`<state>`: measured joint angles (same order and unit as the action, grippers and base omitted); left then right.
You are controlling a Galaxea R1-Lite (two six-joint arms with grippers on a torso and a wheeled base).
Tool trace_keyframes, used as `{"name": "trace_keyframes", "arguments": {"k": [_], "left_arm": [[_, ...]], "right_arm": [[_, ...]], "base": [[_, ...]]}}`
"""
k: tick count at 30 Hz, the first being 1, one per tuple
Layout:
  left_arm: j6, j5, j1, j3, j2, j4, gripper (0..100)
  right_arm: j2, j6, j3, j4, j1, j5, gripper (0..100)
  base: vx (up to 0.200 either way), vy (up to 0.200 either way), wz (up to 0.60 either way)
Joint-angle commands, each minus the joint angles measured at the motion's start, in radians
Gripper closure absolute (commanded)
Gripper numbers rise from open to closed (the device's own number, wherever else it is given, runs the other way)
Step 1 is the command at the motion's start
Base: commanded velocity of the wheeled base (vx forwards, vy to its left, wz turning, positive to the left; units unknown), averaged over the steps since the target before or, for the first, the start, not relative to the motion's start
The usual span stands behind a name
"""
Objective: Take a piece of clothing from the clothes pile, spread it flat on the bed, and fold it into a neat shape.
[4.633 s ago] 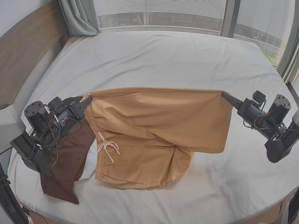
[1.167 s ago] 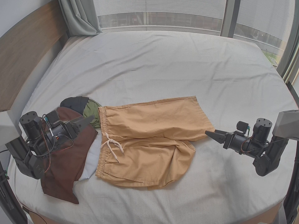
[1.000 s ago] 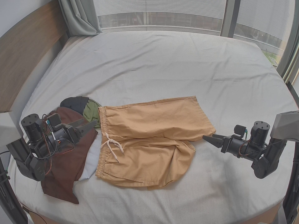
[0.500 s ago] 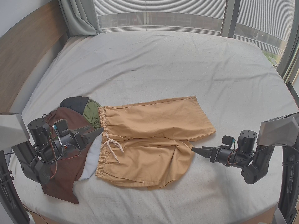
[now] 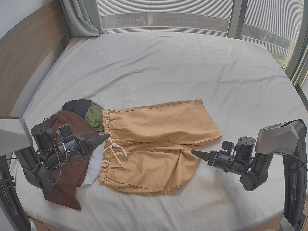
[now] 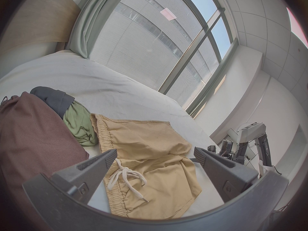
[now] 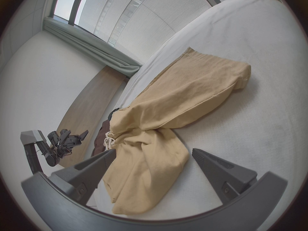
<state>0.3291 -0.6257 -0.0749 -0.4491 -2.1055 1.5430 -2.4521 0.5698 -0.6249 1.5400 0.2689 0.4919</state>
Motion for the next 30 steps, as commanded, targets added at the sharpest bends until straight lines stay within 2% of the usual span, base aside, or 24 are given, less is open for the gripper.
{"name": "trace_keyframes", "arguments": {"k": [1,10,17,30], "left_arm": [[0.001,0.000,-0.002,0.000,-0.002,0.000,0],[0.002,0.000,-0.002,-0.002,-0.007,0.000,0],[0.002,0.000,-0.008,0.000,-0.005,0.000,0],[0.002,0.000,-0.008,-0.002,-0.007,0.000,0]], "right_arm": [[-0.025,0.025,-0.024,0.000,0.018,-0.001,0],[-0.013,0.073,-0.015,0.002,0.042,0.002,0],[0.088,0.088,0.051,0.002,0.095,0.017,0],[0.205,0.117,0.083,0.002,0.116,0.033,0]], "base": [[0.000,0.000,0.00],[0.000,0.000,0.00],[0.000,0.000,0.00],[0.000,0.000,0.00]]}}
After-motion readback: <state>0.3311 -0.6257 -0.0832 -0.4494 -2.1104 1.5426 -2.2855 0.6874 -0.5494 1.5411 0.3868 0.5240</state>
